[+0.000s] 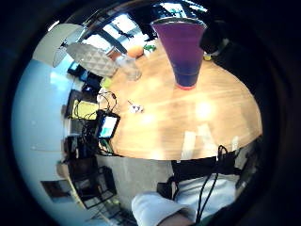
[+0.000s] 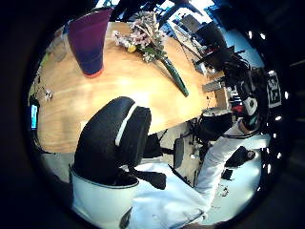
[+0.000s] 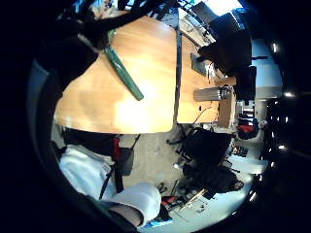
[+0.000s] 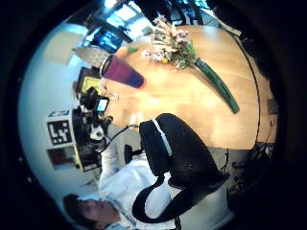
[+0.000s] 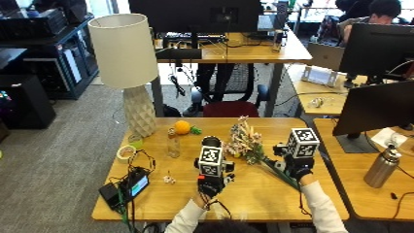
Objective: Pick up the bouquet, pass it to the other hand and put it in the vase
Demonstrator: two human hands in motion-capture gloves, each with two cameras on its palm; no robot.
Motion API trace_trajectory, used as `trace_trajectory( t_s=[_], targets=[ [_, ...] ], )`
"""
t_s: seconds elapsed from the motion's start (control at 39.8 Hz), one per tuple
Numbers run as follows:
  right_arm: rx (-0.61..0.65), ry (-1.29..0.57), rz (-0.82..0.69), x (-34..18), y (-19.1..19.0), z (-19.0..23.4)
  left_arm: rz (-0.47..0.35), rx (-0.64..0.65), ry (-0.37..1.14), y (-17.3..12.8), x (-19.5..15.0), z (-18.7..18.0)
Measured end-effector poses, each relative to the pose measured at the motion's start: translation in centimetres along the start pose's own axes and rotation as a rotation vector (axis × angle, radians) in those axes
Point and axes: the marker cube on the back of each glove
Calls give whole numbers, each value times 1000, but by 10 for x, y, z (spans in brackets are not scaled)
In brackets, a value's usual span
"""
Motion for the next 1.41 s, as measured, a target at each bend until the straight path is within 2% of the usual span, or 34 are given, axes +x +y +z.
trace_trajectory(
  t_s=[0.18, 0.48, 0.63, 0.75, 0.93, 1.01, 1.16, 1.23, 1.41],
  targets=[
    [5, -3, 26, 3, -4, -8, 16, 11, 0, 0, 3, 2],
    [-26, -9, 156, 29, -41, -13, 40, 18, 5, 14, 6, 1],
    [-59, -48, 252, 57, -68, 4, 63, 18, 14, 21, 9, -1],
    [-114, -104, 341, 90, -92, 42, 73, 20, 6, 21, 8, 5],
    [-157, -119, 401, 110, -100, 86, 69, 7, 8, 27, 7, 1],
    [-203, -129, 409, 112, -95, 112, 79, 12, 27, 24, 8, 6],
    [-360, -160, 372, 71, -34, 111, 85, -6, 36, 25, 9, 11],
    [-416, -144, 367, 69, -30, 126, 83, -7, 29, 23, 7, 13],
    [-455, -124, 385, 68, -26, 152, 79, -14, 26, 22, 4, 14]
  ],
)
